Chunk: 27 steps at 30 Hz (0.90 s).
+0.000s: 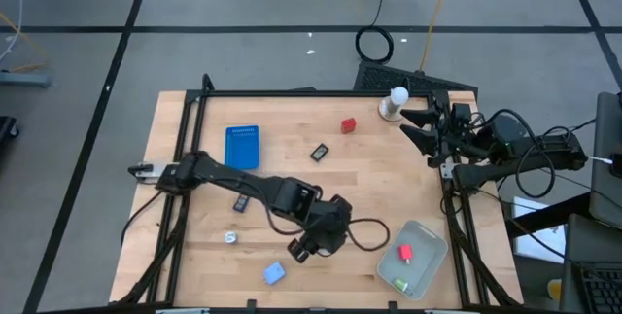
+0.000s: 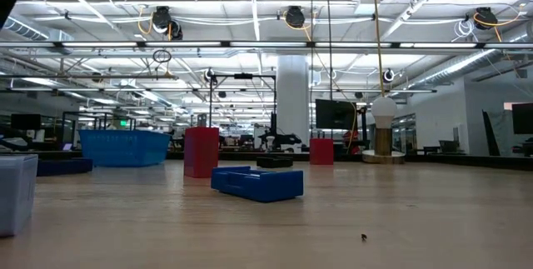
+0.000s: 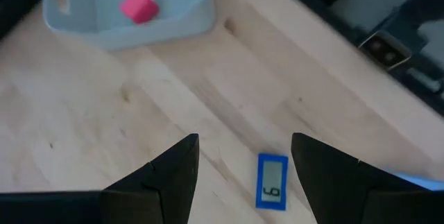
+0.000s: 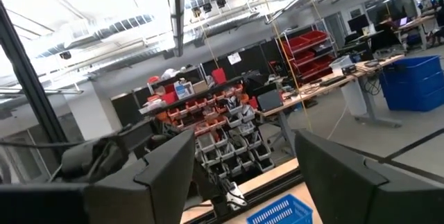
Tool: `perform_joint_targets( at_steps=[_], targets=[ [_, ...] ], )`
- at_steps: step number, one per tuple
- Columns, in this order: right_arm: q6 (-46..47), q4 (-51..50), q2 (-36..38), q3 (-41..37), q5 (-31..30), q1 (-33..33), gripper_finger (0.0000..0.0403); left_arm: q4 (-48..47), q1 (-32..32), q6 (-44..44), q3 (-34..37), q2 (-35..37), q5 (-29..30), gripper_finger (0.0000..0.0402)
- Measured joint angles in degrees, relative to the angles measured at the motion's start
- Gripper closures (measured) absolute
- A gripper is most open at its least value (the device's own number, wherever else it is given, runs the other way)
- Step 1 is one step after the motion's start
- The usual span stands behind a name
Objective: Pick & Place Office items
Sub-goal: Put the blue digital timer into the blue bin
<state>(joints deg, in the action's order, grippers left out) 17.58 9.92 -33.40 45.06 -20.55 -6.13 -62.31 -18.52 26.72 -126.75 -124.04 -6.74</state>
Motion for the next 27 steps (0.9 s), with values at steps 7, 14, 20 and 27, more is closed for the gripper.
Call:
perform_joint_targets(
  at_steps=[7, 14, 20, 27],
  targets=[
    [0.59, 0.01, 0.02, 0.00, 1.34, -1.22, 0.0161, -4.46, -2.23, -1.37, -2.05, -2.37, 1.36, 0.0172],
    [0.83, 0.04, 0.02, 0.00, 1.35, -3.11, 0.0161, -0.24, -2.34, -3.04, 2.35, -2.41, 5.49, 0.0172],
    [0.82, 0.02, 0.02, 0.00, 1.31, -3.52, 0.0161, 2.69, -2.34, -4.47, 7.41, -2.44, 3.69, 0.0172],
    [0.33, -0.54, 0.15, 0.02, 1.28, -3.52, 0.0161, 3.06, -2.34, -6.47, 13.34, -2.44, 2.55, 0.0171]
  ],
)
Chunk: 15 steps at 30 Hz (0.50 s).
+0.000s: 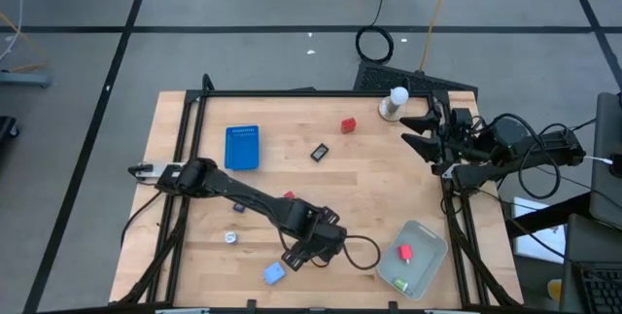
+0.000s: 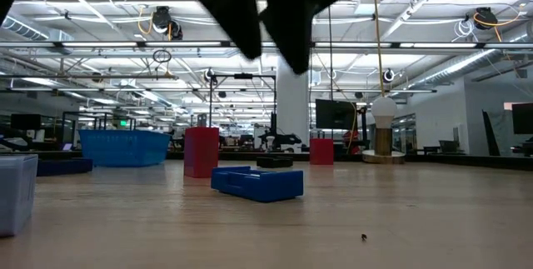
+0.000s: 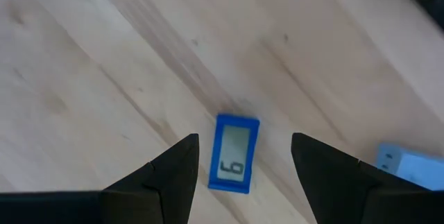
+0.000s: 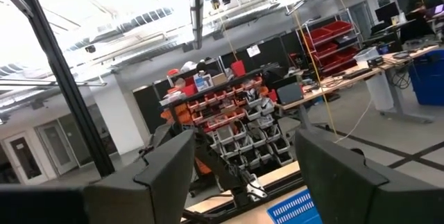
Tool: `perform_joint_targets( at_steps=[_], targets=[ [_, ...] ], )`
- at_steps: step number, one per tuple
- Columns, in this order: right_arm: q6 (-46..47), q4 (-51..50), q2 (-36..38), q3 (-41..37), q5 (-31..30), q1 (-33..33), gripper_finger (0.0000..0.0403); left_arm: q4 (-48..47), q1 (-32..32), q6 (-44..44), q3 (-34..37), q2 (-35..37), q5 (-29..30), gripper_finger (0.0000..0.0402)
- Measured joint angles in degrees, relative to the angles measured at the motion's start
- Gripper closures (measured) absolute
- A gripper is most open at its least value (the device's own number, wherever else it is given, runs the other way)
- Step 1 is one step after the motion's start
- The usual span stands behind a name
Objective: Pick & Place Office items
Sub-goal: Put the blue digital timer into the blue bin
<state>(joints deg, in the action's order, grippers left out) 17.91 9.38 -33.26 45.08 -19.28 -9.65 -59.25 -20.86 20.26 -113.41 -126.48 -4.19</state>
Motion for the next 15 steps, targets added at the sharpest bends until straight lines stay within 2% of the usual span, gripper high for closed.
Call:
perform_joint_targets(
  at_steps=[10, 15],
  targets=[
    [-0.15, -1.06, 0.00, 0.02, -0.06, 0.00, 0.0161, 6.77, 0.42, -0.50, 11.46, 0.07, 2.61, 0.0171],
    [-0.41, -1.08, 0.00, 0.02, -0.08, 0.00, 0.0161, 7.00, 1.40, 0.17, 13.23, 0.07, 3.85, 0.0171]
  ],
)
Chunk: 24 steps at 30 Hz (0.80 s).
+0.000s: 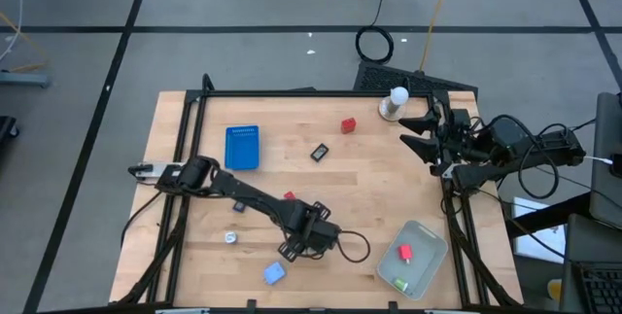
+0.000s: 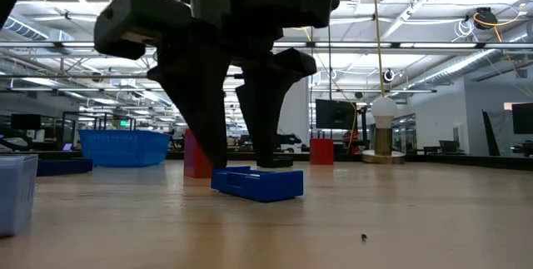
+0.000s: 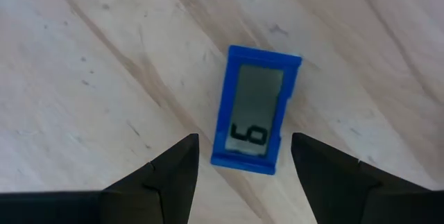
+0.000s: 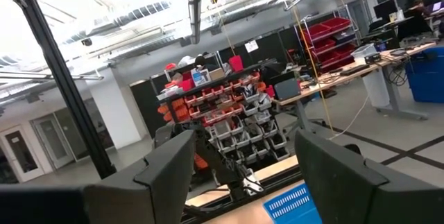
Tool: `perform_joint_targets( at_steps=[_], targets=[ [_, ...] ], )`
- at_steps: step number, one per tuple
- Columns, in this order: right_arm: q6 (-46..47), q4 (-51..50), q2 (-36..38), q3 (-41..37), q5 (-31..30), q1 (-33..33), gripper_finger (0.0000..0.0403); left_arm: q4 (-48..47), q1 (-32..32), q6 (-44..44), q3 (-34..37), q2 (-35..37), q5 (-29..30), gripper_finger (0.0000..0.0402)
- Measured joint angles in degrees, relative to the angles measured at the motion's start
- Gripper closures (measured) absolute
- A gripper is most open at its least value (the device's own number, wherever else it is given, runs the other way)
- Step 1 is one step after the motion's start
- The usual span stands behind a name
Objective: Pick & Place Office items
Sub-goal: Put the blue digital timer into the blue bin
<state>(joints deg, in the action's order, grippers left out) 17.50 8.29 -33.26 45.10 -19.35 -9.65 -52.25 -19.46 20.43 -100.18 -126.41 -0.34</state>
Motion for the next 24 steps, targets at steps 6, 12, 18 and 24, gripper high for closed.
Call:
perform_joint_targets(
  at_steps=[6, 12, 18, 24],
  targets=[
    [-0.38, 0.00, 0.00, 0.00, -0.04, 0.00, 0.0161, 1.78, 0.69, 0.38, 0.02, 0.00, -0.27, 0.0171],
    [-0.62, 0.00, 0.00, 0.00, -0.04, 0.00, 0.0161, 3.11, 0.19, 0.94, 0.02, 0.00, -1.56, 0.0171],
    [-1.64, 0.00, 0.00, 0.00, -0.07, 0.02, 0.0161, 4.10, -0.65, 1.81, 0.02, 0.00, -2.42, 0.0171],
    [-1.71, 0.00, 0.00, 0.00, -0.07, 0.04, 0.0161, 7.16, -0.59, 1.49, 0.02, 0.00, -4.23, 0.0171]
  ],
)
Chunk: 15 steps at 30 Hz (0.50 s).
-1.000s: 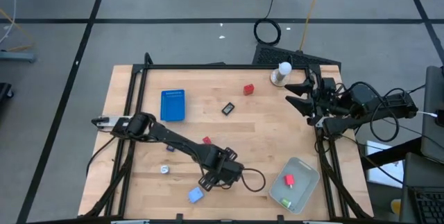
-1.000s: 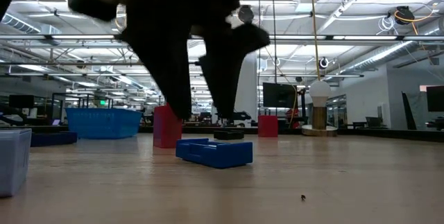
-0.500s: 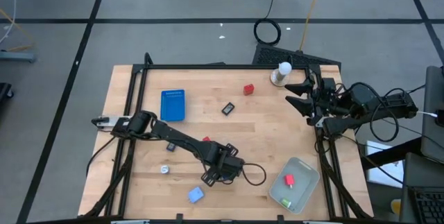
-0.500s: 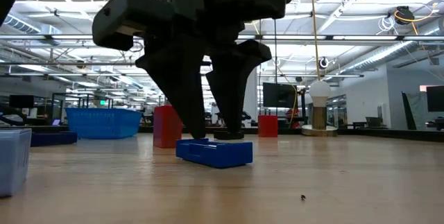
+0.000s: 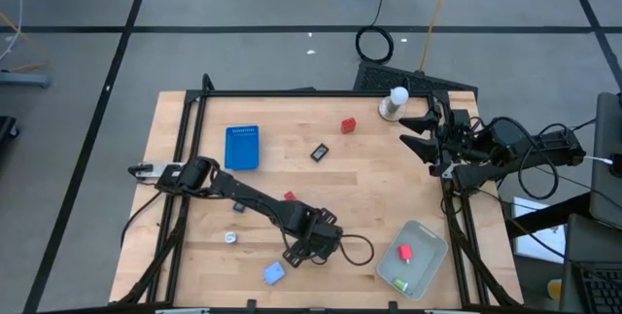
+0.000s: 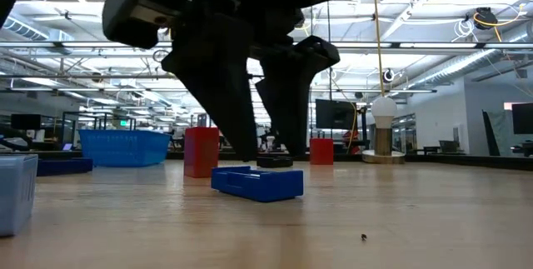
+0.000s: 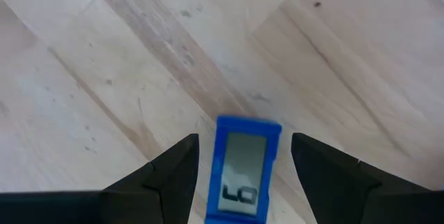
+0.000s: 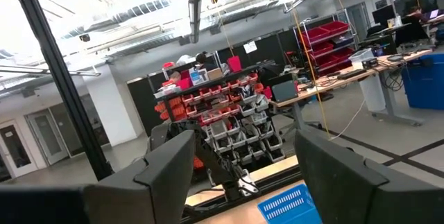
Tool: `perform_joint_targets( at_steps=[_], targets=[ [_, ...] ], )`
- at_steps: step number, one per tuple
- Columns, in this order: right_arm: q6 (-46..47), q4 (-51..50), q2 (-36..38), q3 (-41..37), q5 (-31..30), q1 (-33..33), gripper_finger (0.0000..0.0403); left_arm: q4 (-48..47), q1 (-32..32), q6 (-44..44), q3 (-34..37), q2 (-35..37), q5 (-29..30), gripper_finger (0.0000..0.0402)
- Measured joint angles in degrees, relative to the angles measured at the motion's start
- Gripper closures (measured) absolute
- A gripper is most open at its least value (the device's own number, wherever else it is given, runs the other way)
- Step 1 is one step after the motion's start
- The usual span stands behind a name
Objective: Pick & Place Office items
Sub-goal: Put the blue digital timer into the blue bin
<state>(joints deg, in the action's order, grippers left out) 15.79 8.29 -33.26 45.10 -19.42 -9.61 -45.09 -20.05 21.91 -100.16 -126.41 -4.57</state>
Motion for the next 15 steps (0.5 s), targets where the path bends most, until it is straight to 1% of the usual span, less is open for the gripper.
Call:
perform_joint_targets(
  at_steps=[5, 8, 11, 15],
  targets=[
    [0.00, 0.00, 0.00, 0.00, 0.00, 0.00, 0.0161, 0.21, 0.15, -0.06, 0.00, 0.00, 0.21, 0.0171],
    [0.00, 0.01, 0.00, 0.00, 0.00, 0.00, 0.0161, 0.23, 0.15, -0.38, 0.00, 0.00, 0.79, 0.0163],
    [0.00, 0.02, 0.00, 0.00, 0.00, 0.00, 0.0161, 0.23, 0.14, -2.44, 0.00, 0.00, 3.87, 0.0149],
    [0.00, 0.02, 0.00, 0.00, 0.00, 0.00, 0.0161, 0.17, 0.11, -3.00, -0.02, 0.00, 7.75, 0.0137]
  ],
)
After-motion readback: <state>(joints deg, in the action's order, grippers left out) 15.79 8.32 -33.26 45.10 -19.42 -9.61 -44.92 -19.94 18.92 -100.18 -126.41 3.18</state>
